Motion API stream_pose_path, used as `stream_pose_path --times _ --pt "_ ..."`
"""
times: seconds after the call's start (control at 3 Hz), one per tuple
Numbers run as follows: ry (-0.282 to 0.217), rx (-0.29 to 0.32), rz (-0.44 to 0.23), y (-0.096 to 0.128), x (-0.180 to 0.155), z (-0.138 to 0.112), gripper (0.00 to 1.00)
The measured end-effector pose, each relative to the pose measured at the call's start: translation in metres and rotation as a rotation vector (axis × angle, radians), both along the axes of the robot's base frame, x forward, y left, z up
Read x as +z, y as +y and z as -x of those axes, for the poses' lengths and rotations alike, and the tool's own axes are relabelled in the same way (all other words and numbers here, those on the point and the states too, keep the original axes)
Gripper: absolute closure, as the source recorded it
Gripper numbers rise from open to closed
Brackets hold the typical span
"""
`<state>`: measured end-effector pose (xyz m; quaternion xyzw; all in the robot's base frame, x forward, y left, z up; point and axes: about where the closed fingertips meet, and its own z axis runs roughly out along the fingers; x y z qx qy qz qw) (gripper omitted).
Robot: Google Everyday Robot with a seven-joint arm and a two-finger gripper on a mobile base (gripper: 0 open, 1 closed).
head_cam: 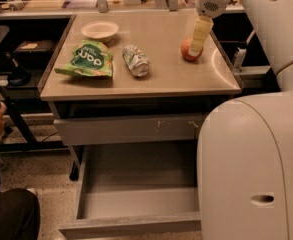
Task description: Place apple into middle drawer
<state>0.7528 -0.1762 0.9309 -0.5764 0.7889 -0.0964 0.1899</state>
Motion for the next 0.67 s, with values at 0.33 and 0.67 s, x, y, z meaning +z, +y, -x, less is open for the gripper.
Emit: stream_pose_path --times 0.33,0.67 --pt "-0.002 0.008 -0.020 0.001 -0.010 -0.009 0.00" --pt "0.006 0.011 -0.045 0.005 -0.025 -0.022 0.00"
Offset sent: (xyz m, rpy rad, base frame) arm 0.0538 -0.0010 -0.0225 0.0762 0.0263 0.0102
